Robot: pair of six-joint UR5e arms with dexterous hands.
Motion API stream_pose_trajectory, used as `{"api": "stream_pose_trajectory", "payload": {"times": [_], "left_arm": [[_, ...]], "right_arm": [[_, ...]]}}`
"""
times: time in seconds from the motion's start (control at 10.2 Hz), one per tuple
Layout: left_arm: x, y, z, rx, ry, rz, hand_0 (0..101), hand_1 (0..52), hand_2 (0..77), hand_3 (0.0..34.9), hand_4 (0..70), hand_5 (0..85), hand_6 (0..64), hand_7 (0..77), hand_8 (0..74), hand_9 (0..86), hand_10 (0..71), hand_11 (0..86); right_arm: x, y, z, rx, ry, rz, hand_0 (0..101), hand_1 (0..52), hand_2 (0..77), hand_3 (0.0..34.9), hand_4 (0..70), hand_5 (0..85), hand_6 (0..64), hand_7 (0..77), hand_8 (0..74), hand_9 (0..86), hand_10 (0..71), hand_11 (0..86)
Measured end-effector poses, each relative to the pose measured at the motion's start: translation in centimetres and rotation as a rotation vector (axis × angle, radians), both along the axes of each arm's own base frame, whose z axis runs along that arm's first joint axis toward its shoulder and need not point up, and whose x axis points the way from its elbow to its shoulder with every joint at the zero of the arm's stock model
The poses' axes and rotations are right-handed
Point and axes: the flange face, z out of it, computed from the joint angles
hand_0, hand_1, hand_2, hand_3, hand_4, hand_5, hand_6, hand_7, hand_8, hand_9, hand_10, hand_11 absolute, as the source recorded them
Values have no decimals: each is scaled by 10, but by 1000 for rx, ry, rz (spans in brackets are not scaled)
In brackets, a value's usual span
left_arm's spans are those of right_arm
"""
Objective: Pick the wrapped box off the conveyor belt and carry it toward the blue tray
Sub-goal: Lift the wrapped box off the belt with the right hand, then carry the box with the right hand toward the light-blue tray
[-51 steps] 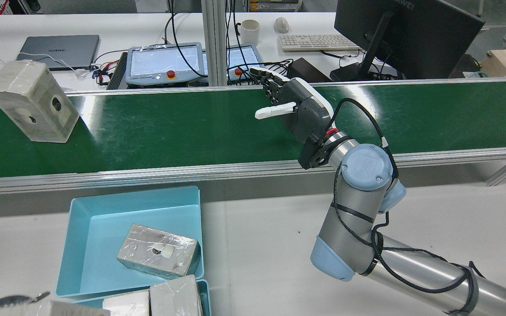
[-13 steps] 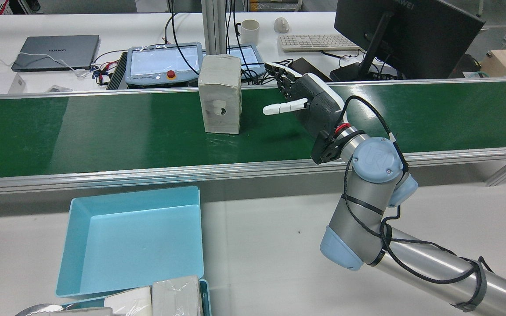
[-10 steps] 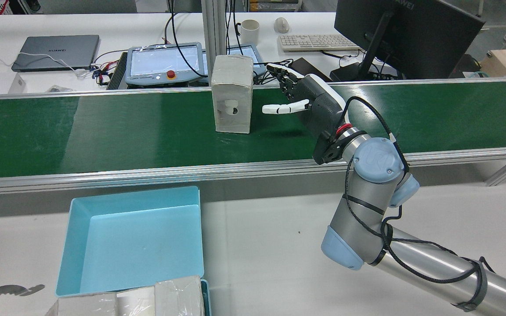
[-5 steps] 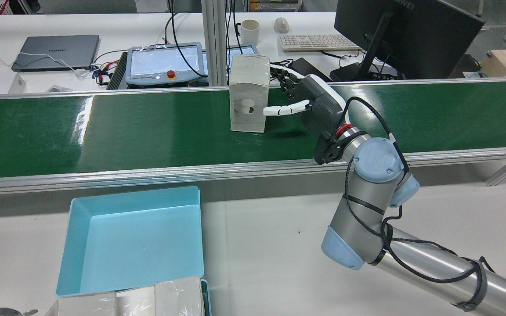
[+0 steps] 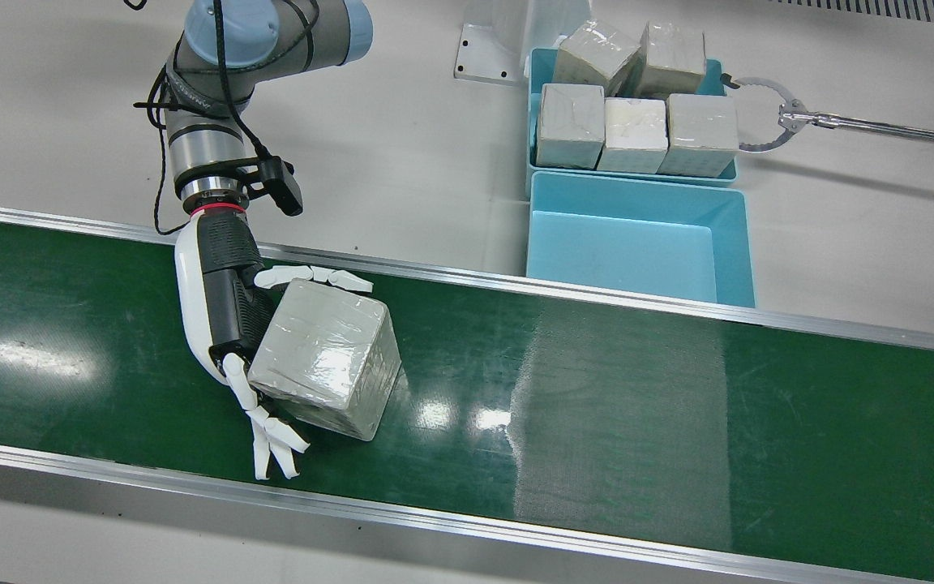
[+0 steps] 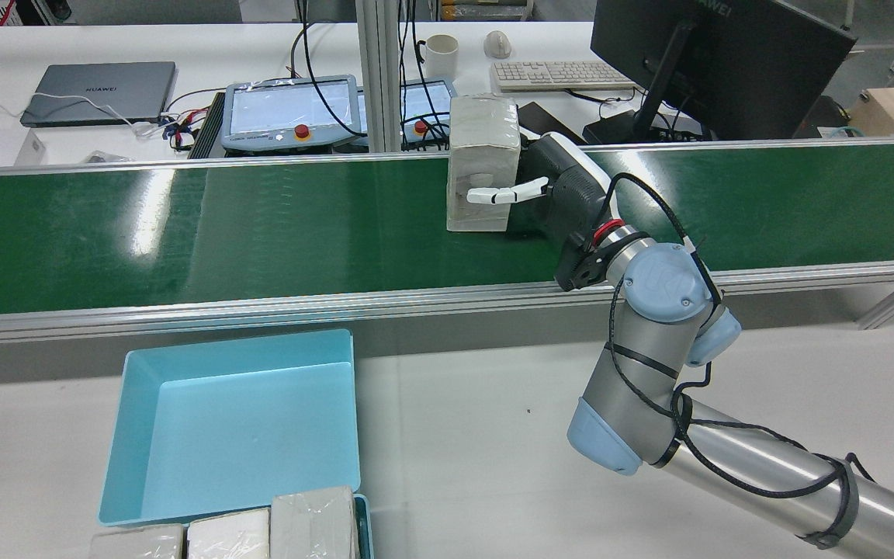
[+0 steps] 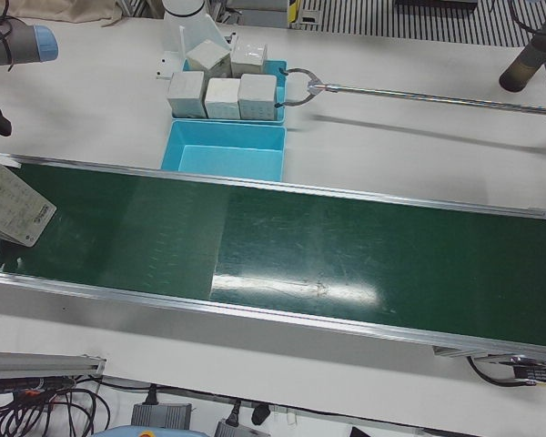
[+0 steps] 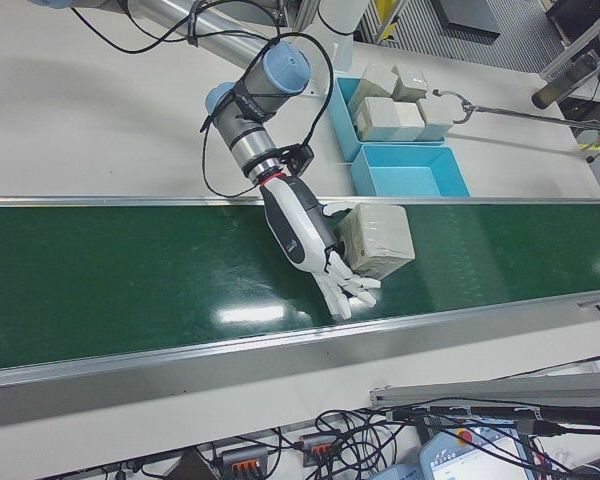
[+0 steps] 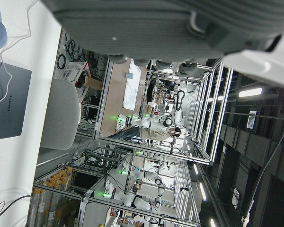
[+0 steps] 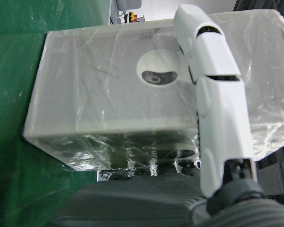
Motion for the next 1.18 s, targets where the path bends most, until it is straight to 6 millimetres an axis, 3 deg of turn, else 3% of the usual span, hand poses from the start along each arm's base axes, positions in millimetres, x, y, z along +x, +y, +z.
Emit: {"api": "stream_pose_trajectory", "payload": {"times": [0.1,0.2,0.3,0.39,0.49,0.59,0.69,0.79,0.89,0.98,1.08,1.18], "left_arm": [[0,0,0,0,0,0,0,0,5,0,0,11,5,5,5,5,5,5],[0,0,0,0,0,0,0,0,5,0,0,11,5,5,5,5,5,5],[0,0,0,0,0,0,0,0,5,0,0,11,5,5,5,5,5,5],[0,0,0,0,0,0,0,0,11,0,0,11,5,5,5,5,5,5],[0,0,0,0,0,0,0,0,11,0,0,11,5,5,5,5,5,5],[0,0,0,0,0,0,0,0,11,0,0,11,5,5,5,5,5,5],[0,0,0,0,0,0,0,0,5,0,0,11,5,5,5,5,0,5],[0,0,0,0,0,0,0,0,11,0,0,11,5,5,5,5,5,5],[0,0,0,0,0,0,0,0,5,0,0,11,5,5,5,5,5,5],[0,0,0,0,0,0,0,0,5,0,0,11,5,5,5,5,5,5],[0,0,0,0,0,0,0,0,5,0,0,11,5,5,5,5,5,5],[0,0,0,0,0,0,0,0,11,0,0,11,5,5,5,5,5,5]], "right_arm": [[1,-1,2,-7,7,4,513,229,240,2,115,316,76,147,0,11,0,5],[3,-2,2,-23,21,8,513,229,240,2,115,316,76,147,0,11,0,5],[6,-3,-3,-37,34,11,512,196,284,0,120,415,147,224,104,16,0,5],[10,-3,-14,-46,44,16,485,82,316,1,164,529,278,338,278,175,169,44],[16,-2,-29,-44,43,21,445,44,327,0,164,573,316,365,278,175,169,44],[22,1,-46,-30,32,25,445,44,327,0,164,573,316,365,360,267,262,142],[26,4,-65,-8,15,26,397,11,382,5,169,611,344,398,436,344,349,235],[26,6,-87,19,-4,25,405,11,398,38,185,622,360,431,529,425,485,387],[23,8,-109,46,-24,18,405,11,398,38,185,622,360,431,529,425,485,387],[14,14,-129,71,-41,3,418,11,382,15,224,682,398,502,584,496,556,475],[-3,26,-146,93,-55,-24,418,11,382,15,224,682,398,502,584,496,556,475],[-23,41,-159,109,-65,-54,428,11,469,3,289,796,491,714,676,720,595,714]]}}
